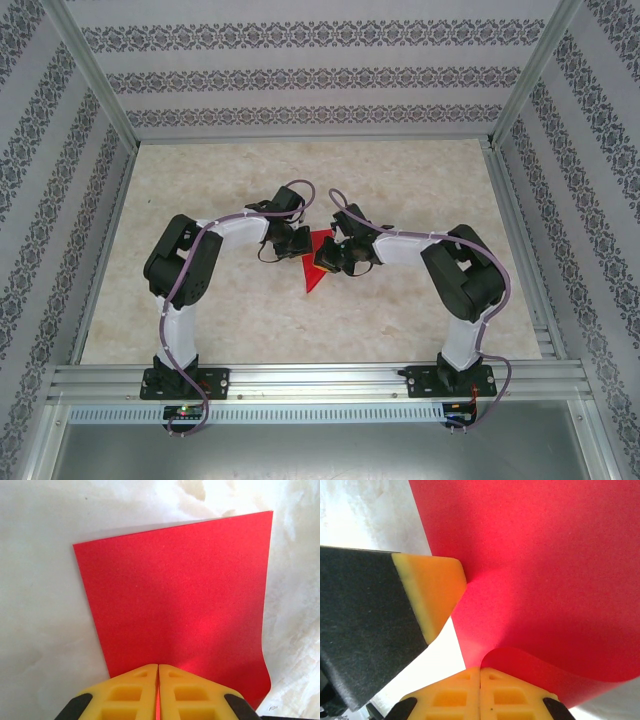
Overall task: Fold a paper plane with a square sheet of paper (pick it up from the middle)
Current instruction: Third fold the triangle at the center of the table.
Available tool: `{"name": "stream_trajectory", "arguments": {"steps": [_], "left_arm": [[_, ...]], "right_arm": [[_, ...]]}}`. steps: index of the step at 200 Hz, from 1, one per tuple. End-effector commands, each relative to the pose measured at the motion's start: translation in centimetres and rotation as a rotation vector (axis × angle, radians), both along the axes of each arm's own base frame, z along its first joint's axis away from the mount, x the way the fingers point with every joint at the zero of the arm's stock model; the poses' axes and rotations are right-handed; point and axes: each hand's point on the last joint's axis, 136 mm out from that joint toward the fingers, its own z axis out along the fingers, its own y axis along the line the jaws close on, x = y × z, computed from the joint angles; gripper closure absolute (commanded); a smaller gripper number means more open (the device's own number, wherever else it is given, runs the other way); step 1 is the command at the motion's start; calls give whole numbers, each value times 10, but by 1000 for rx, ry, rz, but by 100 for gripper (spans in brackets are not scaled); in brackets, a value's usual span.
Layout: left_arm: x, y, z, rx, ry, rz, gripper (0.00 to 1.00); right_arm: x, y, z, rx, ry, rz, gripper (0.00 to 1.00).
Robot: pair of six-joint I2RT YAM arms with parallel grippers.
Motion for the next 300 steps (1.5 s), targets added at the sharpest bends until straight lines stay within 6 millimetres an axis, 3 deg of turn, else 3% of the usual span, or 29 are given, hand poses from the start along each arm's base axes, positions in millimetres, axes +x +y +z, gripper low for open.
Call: {"name": "stream_trajectory", "arguments": {"steps": [1, 56, 128, 300], "left_arm": [[-3, 8, -8, 35, 25, 1, 88], [-2, 6, -8, 29, 27, -2, 88], [-4, 4, -7, 12, 31, -8, 88], [-4, 4, -8, 14, 36, -4, 88]], "right_arm": [[7, 6, 2, -5, -27, 7, 94], [6, 6, -2, -12, -21, 21, 94], [-13, 13, -4, -22, -3, 108, 93], [5, 7, -9, -42, -17, 27, 94]]}}
